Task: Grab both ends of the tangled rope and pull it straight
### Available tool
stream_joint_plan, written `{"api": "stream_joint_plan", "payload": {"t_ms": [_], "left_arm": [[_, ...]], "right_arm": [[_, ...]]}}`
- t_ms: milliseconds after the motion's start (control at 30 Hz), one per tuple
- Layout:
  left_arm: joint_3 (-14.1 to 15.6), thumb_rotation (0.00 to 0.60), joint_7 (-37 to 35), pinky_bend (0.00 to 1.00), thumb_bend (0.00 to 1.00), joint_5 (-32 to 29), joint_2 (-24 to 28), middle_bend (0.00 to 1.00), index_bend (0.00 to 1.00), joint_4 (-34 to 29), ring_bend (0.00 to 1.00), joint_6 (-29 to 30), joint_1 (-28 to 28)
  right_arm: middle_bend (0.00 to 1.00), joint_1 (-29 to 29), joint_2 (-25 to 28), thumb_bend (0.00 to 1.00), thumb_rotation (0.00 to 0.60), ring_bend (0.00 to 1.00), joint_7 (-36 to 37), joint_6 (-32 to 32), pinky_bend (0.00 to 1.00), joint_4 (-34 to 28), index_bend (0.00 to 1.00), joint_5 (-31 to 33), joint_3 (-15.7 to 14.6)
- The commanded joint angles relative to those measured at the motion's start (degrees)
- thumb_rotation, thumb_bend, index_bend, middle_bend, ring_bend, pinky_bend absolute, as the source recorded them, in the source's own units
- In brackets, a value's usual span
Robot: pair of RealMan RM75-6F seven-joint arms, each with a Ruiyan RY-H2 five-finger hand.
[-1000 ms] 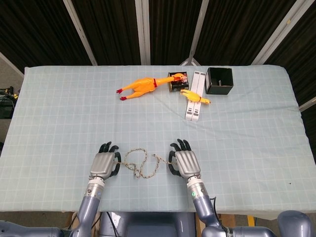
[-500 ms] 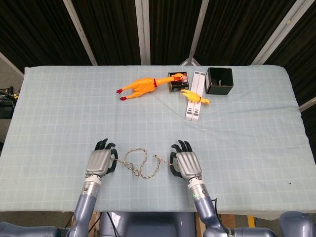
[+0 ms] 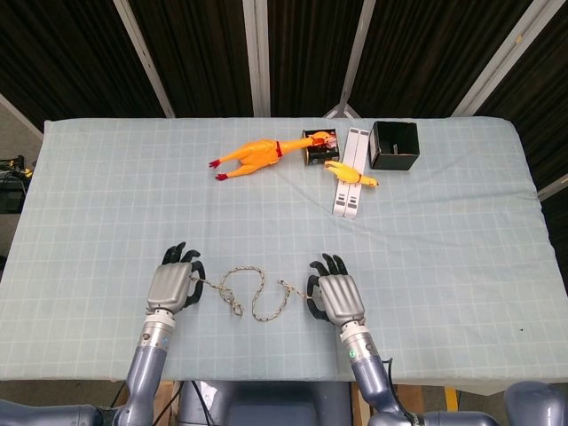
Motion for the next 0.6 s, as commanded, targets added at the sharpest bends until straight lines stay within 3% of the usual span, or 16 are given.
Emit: {"api": "stream_joint_plan", "payload": {"t_ms": [33, 367, 600], "left_arm": [[-0.16, 0.600, 0.01, 0.01, 0.65, 0.01, 0.59, 0.20, 0.63, -0.43, 0.03, 0.19, 0.03], [-2.04, 0.600, -1.51, 0.01, 0.66, 0.04, 6.01, 0.21, 0.64, -3.10, 0.03, 0.61, 0.45], [-3.89, 0.600, -4.32, 0.01, 0.66, -0.17, 12.80, 0.21, 0.64, -5.74, 0.03, 0.26, 1.45]], "right_arm": [[0.23, -0.09, 0.20, 0.46, 0.600, 0.00, -0.03, 0.14, 0.00, -0.18, 0.65, -0.03, 0.07], [0.23, -0.77, 3.94, 0.46, 0.600, 0.00, 0.27, 0.81, 0.00, -1.28, 0.65, 0.22, 1.21], [0.23, -1.26, 8.51, 0.46, 0.600, 0.00, 0.58, 1.38, 0.00, -1.63, 0.65, 0.10, 2.53]]}}
